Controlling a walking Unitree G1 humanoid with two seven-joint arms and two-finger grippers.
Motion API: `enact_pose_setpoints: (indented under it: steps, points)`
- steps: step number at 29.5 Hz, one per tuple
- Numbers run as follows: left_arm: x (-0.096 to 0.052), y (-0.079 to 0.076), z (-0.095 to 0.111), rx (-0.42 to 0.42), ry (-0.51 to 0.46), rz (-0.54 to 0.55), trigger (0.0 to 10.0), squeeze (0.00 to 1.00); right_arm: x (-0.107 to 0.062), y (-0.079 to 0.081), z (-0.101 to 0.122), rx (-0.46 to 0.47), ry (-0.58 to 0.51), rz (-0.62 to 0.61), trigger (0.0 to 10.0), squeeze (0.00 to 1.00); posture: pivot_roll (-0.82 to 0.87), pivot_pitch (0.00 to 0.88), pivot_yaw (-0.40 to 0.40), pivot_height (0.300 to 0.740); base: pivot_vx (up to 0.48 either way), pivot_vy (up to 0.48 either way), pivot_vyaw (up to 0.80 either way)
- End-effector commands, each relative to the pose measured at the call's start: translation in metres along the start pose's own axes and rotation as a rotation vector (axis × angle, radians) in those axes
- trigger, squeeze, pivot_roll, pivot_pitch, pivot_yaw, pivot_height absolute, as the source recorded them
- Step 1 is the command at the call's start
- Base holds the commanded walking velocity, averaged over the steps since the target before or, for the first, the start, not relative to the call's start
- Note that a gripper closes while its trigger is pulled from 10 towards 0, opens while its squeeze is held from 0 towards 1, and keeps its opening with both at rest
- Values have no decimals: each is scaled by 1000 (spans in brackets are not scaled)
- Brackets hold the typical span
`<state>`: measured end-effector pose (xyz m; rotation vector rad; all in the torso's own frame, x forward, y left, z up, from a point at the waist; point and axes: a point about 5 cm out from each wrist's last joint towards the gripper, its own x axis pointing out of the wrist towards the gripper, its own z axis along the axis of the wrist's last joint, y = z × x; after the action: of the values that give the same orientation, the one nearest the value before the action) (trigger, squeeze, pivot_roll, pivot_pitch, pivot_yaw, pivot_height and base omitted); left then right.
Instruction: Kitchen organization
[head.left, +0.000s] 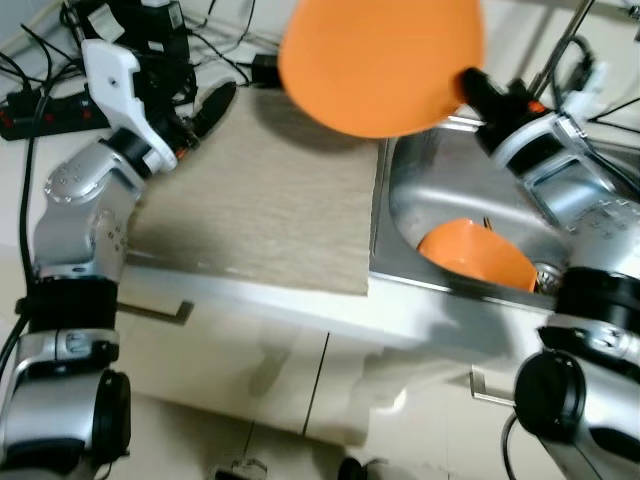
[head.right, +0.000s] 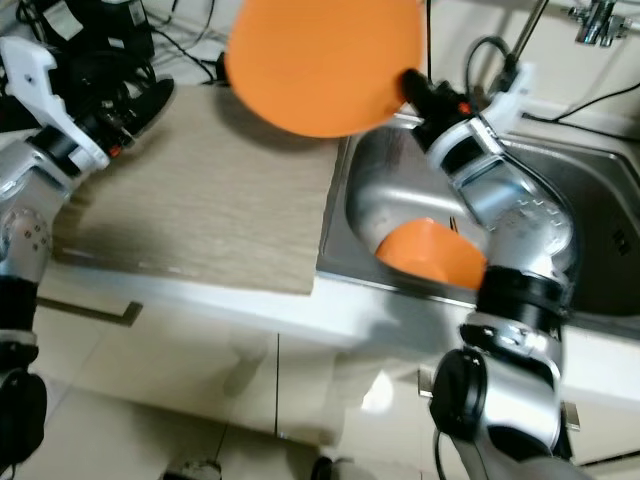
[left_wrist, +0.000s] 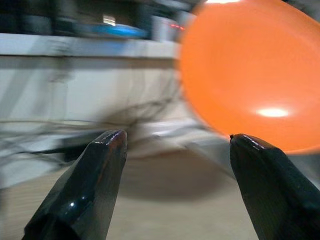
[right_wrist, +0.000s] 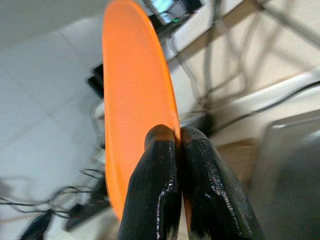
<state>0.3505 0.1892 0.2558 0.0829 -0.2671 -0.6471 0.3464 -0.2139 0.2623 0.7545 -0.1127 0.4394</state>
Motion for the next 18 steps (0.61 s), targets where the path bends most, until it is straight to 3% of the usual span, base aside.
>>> enact_pose_setpoints:
  steps: [1,8,9,18]
  points:
    - [5,-16,-1,30,23,-82,10000,0,-7,6,11,-88,4,2,0,0,-8,0,-37,740,0,0,0]
    - [9,-41,-2,-10,4,-150,10000,0,-29,-7,25,-278,55,-133,0,0,-8,0,-44,740,0,0,0]
    - [10,-57,-3,-52,-3,-207,10000,0,-35,-11,32,-326,52,-180,0,0,-6,4,-49,740,0,0,0]
    - [8,-82,-10,-118,33,-300,10000,0,-51,-23,55,-366,-14,-284,0,0,-13,0,-47,740,0,0,0]
